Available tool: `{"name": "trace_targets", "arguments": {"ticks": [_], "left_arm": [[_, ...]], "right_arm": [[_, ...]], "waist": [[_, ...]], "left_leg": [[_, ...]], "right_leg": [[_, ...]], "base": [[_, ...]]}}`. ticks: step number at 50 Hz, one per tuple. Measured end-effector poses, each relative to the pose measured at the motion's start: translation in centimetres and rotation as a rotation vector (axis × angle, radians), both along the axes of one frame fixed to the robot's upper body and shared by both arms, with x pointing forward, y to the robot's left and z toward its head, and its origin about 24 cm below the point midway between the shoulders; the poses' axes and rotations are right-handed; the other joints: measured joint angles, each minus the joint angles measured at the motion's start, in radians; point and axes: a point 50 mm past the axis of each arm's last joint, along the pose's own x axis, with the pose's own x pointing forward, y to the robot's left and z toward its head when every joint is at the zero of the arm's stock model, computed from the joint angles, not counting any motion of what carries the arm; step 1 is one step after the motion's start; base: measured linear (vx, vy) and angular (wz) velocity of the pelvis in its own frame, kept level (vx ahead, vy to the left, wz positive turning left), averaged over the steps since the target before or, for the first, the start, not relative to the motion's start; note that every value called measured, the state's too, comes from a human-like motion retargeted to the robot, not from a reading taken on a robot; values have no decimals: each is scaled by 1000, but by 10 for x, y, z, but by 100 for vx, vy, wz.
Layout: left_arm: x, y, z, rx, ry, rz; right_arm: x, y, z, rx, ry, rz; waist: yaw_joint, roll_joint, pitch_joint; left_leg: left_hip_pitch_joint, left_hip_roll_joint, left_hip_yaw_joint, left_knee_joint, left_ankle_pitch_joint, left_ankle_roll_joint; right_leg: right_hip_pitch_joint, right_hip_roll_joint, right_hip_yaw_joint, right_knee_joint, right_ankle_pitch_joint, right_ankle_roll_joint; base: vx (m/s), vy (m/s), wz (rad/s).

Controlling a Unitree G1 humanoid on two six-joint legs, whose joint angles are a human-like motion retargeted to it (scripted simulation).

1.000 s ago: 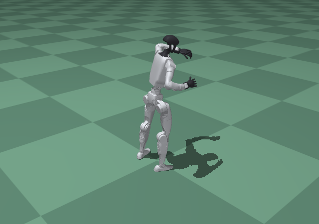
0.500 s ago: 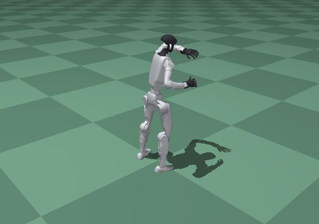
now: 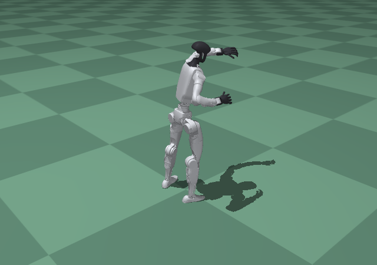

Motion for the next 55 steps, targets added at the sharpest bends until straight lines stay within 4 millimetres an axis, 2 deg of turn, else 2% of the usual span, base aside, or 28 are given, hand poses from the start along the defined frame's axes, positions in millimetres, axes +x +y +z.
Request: {"name": "trace_targets", "arguments": {"ticks": [2,5,8,10,12,15,17,19,23,24,25,26,27,28,29,35,38,40,42,44,48,50,52,55], "left_arm": [[2,-33,10,35,-38,-121],[-5,-91,15,123,-70,-356],[-28,-148,7,217,-77,-624],[-49,-176,-6,270,-63,-799],[-71,-194,-23,304,-30,-957],[-98,-202,-52,320,44,-1135],[-108,-195,-69,300,104,-1185],[-109,-181,-85,260,167,-1173],[-90,-133,-107,164,275,-957],[-82,-124,-111,-80,419,-903],[-76,-116,-115,-432,619,-882],[-66,-98,-114,-401,580,-775],[-57,-77,-114,-293,507,-646],[-48,-48,-113,-26,382,-479],[-42,-25,-111,62,346,-357],[-25,84,-84,35,244,225],[-24,109,-63,-9,154,386],[-20,110,-52,-42,97,411],[-12,94,-40,-44,51,351],[-2,64,-27,-16,11,228],[1,-26,-1,93,-54,-133],[-9,-74,1,156,-68,-341],[-25,-116,-5,213,-69,-549],[-58,-163,-22,276,-47,-835]], "right_arm": [[0,-1,0,3,2,-3],[0,-2,-1,7,13,-9],[0,-1,-3,21,20,-11],[1,0,-4,34,20,-11],[0,3,-5,50,18,-11],[0,5,-6,74,10,-11],[-1,7,-6,89,3,-11],[-2,7,-5,105,-4,-12],[-4,8,-5,137,-13,-15],[-3,8,-6,158,2,-22],[-1,8,-8,187,24,-31],[-2,7,-8,179,25,-30],[-3,6,-7,160,19,-27],[-3,5,-5,120,-2,-18],[-4,4,-4,104,-8,-14],[1,1,2,32,-35,-7],[3,1,6,8,-63,-6],[3,0,8,-6,-80,-9],[4,-2,9,-13,-84,-20],[3,-6,9,-13,-77,-36],[2,-12,6,8,-48,-69],[1,-13,3,22,-32,-77],[0,-12,1,34,-21,-78],[-1,-9,-1,47,-12,-72]], "waist": [[-6,4,1],[-7,10,0],[-1,9,2],[5,5,2],[14,1,2],[32,-6,2],[47,-9,2],[64,-11,1],[94,-17,1],[103,-24,6],[114,-32,13],[115,-27,10],[111,-18,7],[97,-2,7],[90,4,6],[25,26,15],[-6,27,19],[-25,31,22],[-39,38,22],[-45,42,20],[-35,37,17],[-24,31,13],[-11,25,9],[9,16,5]], "left_leg": [[-1,-4,-12,-8,3,-2],[-3,-8,-27,-19,7,-4],[-3,-11,-37,-28,9,-6],[-2,-12,-40,-31,9,-6],[0,-13,-40,-31,6,-5],[3,-14,-34,-27,0,-2],[6,-13,-27,-23,-6,0],[8,-12,-17,-18,-10,1],[14,-4,5,-9,-17,1],[18,-3,9,-8,-19,3],[23,-4,12,-6,-21,7],[23,-1,17,-6,-20,5],[22,3,21,-7,-19,3],[20,7,22,-9,-16,-1],[19,9,24,-10,-15,-3],[19,4,14,-23,-4,0],[17,-3,4,-29,1,1],[15,-7,-5,-31,3,0],[12,-11,-15,-34,5,0],[9,-13,-25,-35,7,-1],[2,-16,-42,-36,8,-3],[-1,-17,-48,-35,7,-4],[-2,-19,-52,-34,5,-5],[-1,-23,-57,-30,0,-4]], "right_leg": [[1,-6,-11,3,-3,0],[4,-10,-26,5,-5,0],[6,-13,-37,4,-6,0],[8,-13,-40,4,-6,0],[9,-14,-39,4,-7,0],[10,-15,-32,6,-7,0],[10,-15,-24,6,-7,0],[9,-12,-14,5,-6,0],[7,-2,6,0,-2,0],[9,-1,9,0,0,0],[12,-1,12,-1,1,0],[11,4,15,-4,3,0],[9,8,17,-6,4,0],[5,14,16,-5,3,0],[4,17,17,-7,4,0],[4,12,6,-6,0,0],[5,3,-2,-5,-2,0],[7,-2,-10,-3,-4,0],[8,-7,-20,-1,-5,0],[10,-11,-29,0,-6,0],[11,-18,-46,4,-8,0],[12,-20,-51,5,-9,0],[14,-23,-55,7,-10,0],[17,-29,-57,10,-12,0]], "base": [[0,4,33],[1,3,27],[1,2,13],[0,0,0],[0,0,0],[0,0,0],[1,0,-10],[3,-1,-25],[2,-3,-28],[0,-3,-25],[0,-3,-23],[0,-4,-20],[0,0,0],[0,0,0],[0,0,0],[0,1,6],[-1,3,19],[-1,4,22],[0,4,26],[0,3,25],[1,2,22],[0,0,0],[0,0,0],[0,0,0]]}}
